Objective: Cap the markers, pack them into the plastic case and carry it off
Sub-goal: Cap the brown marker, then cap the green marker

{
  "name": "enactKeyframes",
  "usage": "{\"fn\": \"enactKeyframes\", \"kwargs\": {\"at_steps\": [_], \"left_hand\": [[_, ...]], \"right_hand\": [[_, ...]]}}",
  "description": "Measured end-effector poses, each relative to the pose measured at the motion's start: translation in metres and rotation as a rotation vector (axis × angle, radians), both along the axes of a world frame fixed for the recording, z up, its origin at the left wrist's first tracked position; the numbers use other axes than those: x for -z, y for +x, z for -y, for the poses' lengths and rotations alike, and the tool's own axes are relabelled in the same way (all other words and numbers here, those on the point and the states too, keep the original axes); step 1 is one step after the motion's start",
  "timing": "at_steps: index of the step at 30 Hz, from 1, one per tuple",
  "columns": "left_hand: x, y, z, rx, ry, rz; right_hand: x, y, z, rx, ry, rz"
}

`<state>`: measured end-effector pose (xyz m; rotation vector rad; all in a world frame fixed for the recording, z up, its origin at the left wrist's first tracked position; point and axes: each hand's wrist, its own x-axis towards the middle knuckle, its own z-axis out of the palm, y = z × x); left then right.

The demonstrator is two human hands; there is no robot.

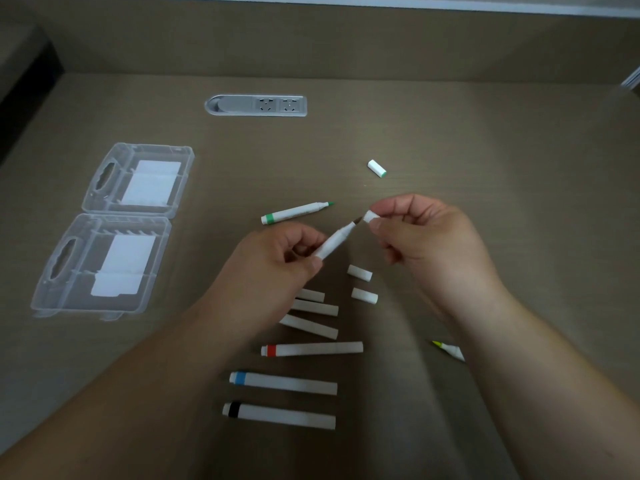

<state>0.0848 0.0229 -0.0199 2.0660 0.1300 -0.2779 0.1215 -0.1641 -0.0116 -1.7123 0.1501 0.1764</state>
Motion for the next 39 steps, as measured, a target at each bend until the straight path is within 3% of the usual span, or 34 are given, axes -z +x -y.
{"fn": "enactKeyframes", "kwargs": {"at_steps": [10,22,26,29,34,39], "left_hand": [[-0.002,-0.005,-0.005,0.138,0.148,0.059],[-0.001,0.005,-0.005,0.23,0.376,0.17],[0.001,0.015,-0.006,0.28,0.513,0.27],[0.003,0.022,-0.011,0.175,0.515,0.327],[0.014,0.051,-0.026,0.014,0.705,0.296],[0.026,0.075,-0.019,0.1,0.875,0.149]], "right_hand": [[-0.005,0.002,0.006,-0.365,-0.294,0.024],[0.015,-0.006,-0.004,-0.249,-0.257,-0.006],[0.016,0.003,-0.005,-0.299,-0.487,0.098],[0.022,0.013,-0.007,-0.312,-0.58,0.118],[0.031,0.026,-0.014,-0.337,-0.628,0.109],[0.043,0.029,-0.03,-0.442,-0.734,0.253]]}}
